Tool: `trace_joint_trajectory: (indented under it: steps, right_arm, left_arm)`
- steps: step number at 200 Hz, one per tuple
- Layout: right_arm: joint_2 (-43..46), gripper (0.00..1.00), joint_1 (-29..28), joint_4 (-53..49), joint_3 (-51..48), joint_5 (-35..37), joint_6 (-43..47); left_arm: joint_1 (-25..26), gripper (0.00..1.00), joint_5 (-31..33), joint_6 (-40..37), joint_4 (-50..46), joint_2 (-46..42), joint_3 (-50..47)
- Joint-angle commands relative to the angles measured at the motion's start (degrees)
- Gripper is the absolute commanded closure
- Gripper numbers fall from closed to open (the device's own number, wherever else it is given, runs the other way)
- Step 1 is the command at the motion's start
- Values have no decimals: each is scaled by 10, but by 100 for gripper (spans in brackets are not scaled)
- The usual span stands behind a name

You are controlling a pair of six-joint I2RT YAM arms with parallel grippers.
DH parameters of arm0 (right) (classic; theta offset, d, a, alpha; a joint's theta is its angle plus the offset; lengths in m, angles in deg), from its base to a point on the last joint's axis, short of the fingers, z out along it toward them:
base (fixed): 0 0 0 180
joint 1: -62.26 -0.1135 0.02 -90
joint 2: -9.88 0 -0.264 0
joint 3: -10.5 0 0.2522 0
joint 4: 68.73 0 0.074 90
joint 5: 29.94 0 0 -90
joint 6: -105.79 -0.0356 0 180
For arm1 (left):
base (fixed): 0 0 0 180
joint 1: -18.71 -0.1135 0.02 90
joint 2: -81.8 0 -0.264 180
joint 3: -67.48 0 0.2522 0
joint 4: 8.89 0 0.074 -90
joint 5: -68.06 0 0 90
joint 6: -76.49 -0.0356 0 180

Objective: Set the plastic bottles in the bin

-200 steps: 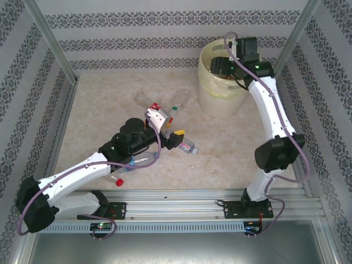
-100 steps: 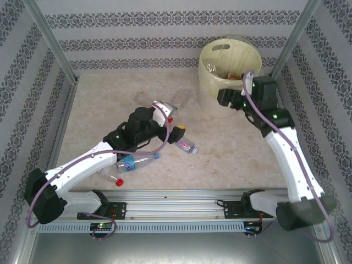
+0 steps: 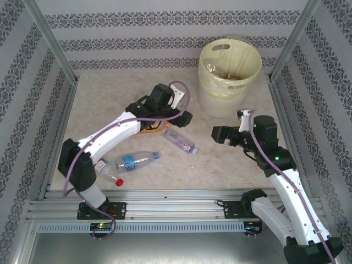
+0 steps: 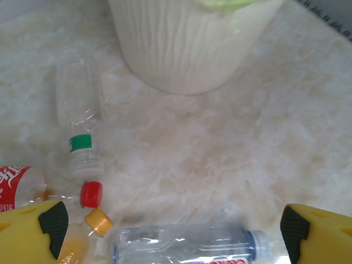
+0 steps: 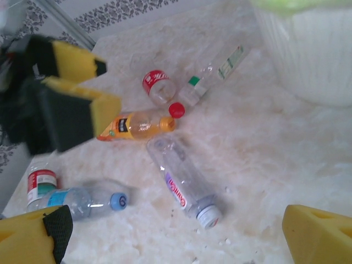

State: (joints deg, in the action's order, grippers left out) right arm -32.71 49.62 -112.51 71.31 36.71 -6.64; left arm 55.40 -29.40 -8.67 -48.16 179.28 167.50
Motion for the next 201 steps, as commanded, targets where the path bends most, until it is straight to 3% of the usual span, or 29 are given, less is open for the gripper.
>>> trace_joint_trajectory:
  steps: [1, 43, 83, 201]
  right_arm:
    - [20, 2, -7, 30, -31, -38, -29]
    - [44, 2, -8, 13, -54, -26, -28]
    - [57, 2, -7, 4, -55, -26, -26]
    - [65, 2, -7, -13, -56, -16, -24]
  left_arm:
    - [-15, 0, 6, -7, -90, 60, 68]
    - [-37, 0, 40, -41, -183, 204, 223]
    - [-53, 8, 45, -66, -249, 309, 328]
    - [-86, 25, 33, -66, -293, 433, 432]
